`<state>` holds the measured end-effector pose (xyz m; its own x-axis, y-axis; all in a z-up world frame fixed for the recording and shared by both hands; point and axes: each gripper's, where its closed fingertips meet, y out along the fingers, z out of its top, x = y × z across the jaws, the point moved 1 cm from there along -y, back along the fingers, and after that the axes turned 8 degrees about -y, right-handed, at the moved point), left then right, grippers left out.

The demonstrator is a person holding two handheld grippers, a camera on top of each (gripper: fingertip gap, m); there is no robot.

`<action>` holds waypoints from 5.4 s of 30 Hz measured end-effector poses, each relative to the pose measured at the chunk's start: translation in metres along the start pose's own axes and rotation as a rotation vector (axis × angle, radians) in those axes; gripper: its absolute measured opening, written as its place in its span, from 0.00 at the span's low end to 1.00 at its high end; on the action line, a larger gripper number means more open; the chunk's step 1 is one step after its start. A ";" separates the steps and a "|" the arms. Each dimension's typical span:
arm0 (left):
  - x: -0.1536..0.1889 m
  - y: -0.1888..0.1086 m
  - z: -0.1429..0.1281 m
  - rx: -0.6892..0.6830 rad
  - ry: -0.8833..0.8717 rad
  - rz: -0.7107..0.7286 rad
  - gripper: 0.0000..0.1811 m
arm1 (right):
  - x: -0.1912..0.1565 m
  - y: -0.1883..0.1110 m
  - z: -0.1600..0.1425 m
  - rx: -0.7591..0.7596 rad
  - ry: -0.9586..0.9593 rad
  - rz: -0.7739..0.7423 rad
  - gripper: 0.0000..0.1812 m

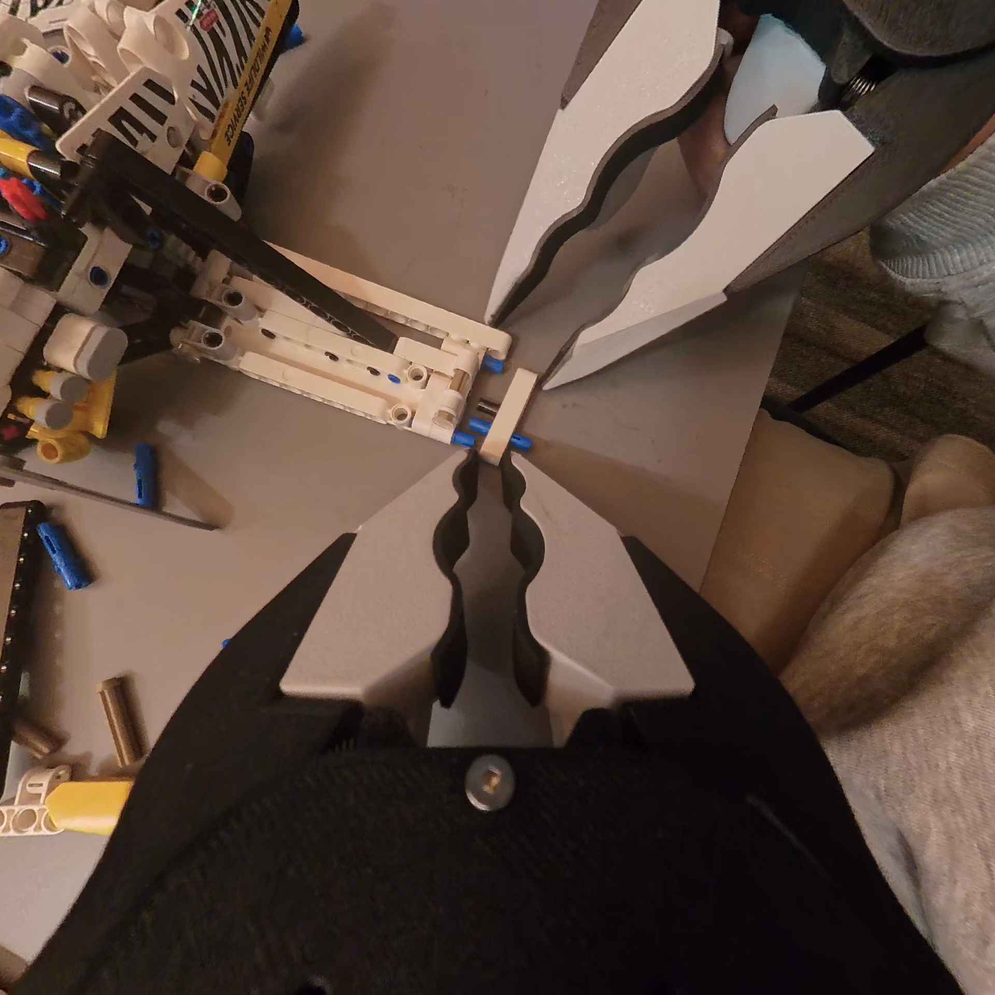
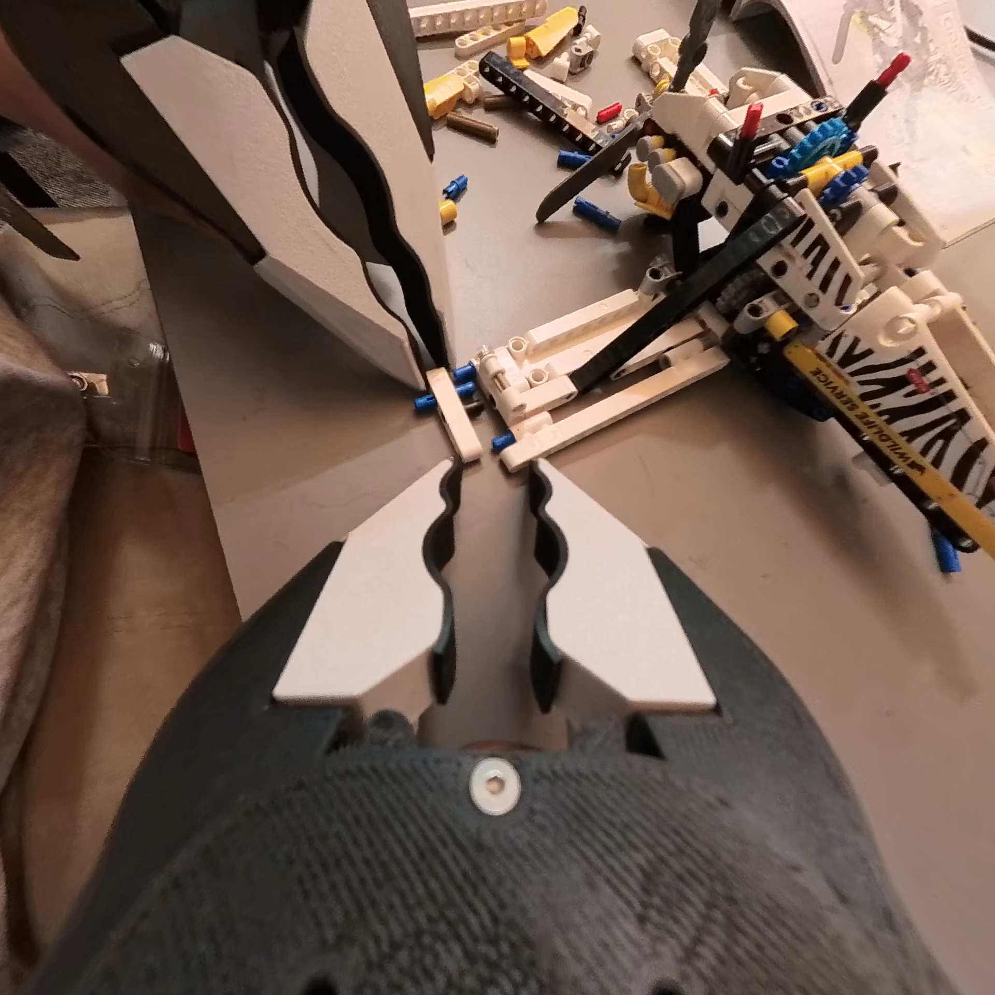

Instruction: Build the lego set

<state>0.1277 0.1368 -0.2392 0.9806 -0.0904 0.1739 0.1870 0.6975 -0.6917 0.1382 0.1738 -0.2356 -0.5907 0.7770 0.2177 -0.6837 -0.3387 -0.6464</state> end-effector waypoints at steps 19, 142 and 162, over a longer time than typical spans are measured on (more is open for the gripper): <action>0.013 0.000 -0.003 -0.014 0.060 -0.068 0.05 | -0.027 -0.004 0.005 0.034 -0.039 0.157 0.14; 0.008 -0.002 -0.002 0.023 -0.023 0.096 0.03 | -0.016 0.000 0.003 0.018 -0.105 0.066 0.04; 0.027 -0.002 -0.003 0.027 -0.085 -0.024 0.06 | -0.015 -0.002 0.038 0.182 -0.061 0.008 0.04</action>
<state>0.1537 0.1311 -0.2358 0.9672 -0.0472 0.2497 0.2073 0.7151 -0.6675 0.1322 0.1422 -0.2095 -0.6173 0.7423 0.2605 -0.7419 -0.4391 -0.5068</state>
